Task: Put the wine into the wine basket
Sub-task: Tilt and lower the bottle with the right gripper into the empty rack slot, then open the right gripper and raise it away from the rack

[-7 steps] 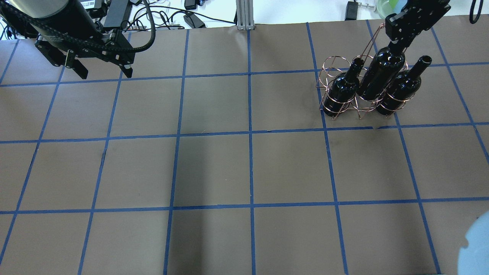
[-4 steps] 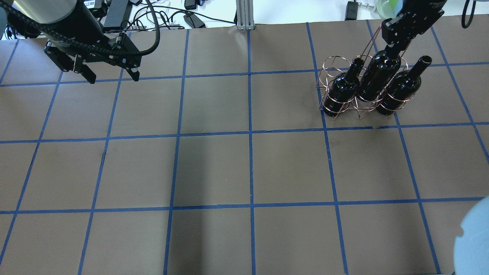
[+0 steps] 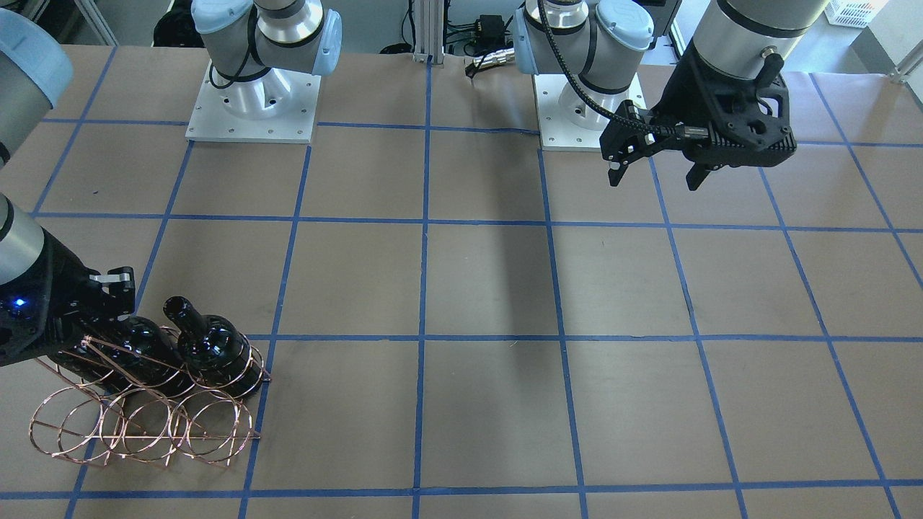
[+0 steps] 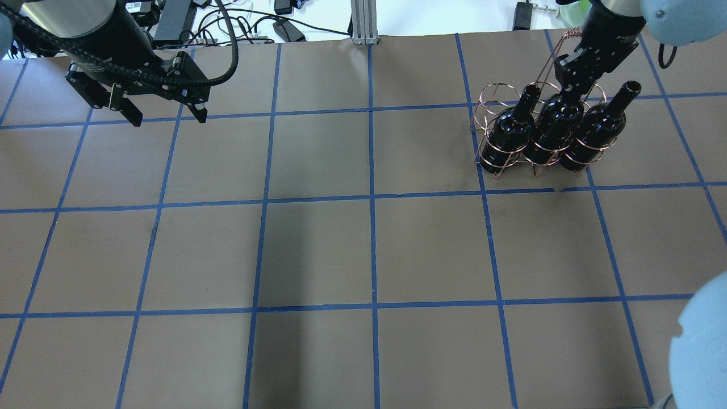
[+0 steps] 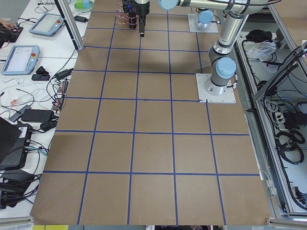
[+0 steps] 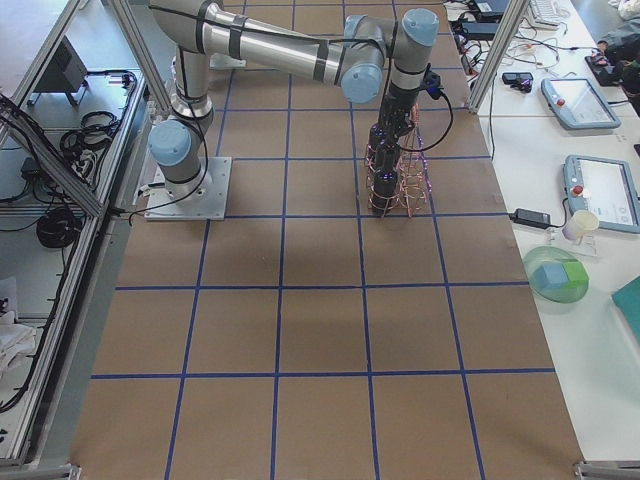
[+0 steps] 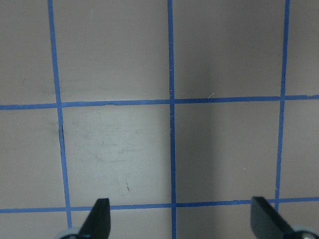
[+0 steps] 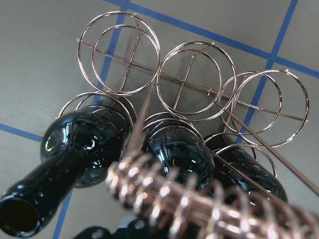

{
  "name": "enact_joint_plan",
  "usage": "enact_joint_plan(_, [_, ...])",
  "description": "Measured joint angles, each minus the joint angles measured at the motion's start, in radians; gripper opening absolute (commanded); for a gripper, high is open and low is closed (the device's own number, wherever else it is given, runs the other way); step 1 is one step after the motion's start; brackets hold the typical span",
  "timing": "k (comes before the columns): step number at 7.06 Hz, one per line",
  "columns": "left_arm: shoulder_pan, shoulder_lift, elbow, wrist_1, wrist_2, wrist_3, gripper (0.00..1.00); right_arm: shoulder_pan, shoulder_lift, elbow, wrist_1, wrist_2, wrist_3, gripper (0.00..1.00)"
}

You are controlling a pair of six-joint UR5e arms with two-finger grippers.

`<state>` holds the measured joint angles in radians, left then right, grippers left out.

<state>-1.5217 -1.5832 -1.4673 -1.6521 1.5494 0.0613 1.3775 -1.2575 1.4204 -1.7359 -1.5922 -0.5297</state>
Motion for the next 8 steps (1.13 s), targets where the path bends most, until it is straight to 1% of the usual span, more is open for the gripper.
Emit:
enact_joint_plan(2, [0.001,0.0,-0.001,0.0,0.001,0.001,1.0,-0.002,-0.037,0.001,0.008,-0.005,0.001,1.0])
enact_joint_plan(3, [0.001,0.0,-0.001,0.0,0.001,0.001,1.0,-0.002,-0.091,0.002,0.037,-0.008,0.004,1.0])
enact_joint_plan(5, [0.0,0.003,-0.001,0.001,-0.002,0.001,1.0,0.001,-0.232,0.004,0.174,-0.007,0.042,1.0])
enact_joint_plan(6, [0.0,0.011,-0.001,0.0,-0.006,0.001,1.0,0.01,-0.292,0.012,0.247,-0.003,0.098,1.0])
enact_joint_plan(7, [0.0,0.022,-0.002,-0.002,-0.006,0.002,1.0,0.036,-0.332,0.026,0.287,0.001,0.163,1.0])
enact_joint_plan(8, [0.0,0.03,-0.002,-0.004,-0.006,0.005,1.0,0.094,-0.356,0.04,0.3,0.002,0.254,1.0])
